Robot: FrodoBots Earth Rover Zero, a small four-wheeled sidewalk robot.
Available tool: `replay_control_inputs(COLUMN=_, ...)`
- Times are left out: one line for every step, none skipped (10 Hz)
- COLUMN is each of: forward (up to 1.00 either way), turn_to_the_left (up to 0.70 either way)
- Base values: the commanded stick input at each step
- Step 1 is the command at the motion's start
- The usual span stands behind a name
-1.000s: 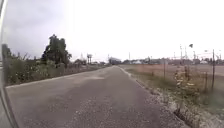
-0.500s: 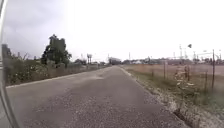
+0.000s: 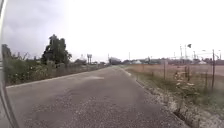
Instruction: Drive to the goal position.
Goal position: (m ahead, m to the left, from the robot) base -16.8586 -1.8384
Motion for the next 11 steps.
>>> replay_control_inputs(forward=0.08, turn_to_the_left=0.00)
replay_control_inputs(forward=0.08, turn_to_the_left=0.00)
replay_control_inputs(forward=0.08, turn_to_the_left=0.00)
replay_control_inputs(forward=0.08, turn_to_the_left=0.00)
replay_control_inputs(forward=0.07, turn_to_the_left=0.00)
replay_control_inputs(forward=0.07, turn_to_the_left=0.00)
replay_control_inputs(forward=0.08, turn_to_the_left=0.00)
replay_control_inputs(forward=0.08, turn_to_the_left=0.00)
replay_control_inputs(forward=0.08, turn_to_the_left=0.00)
replay_control_inputs(forward=0.08, turn_to_the_left=0.00)
replay_control_inputs(forward=0.08, turn_to_the_left=0.00)
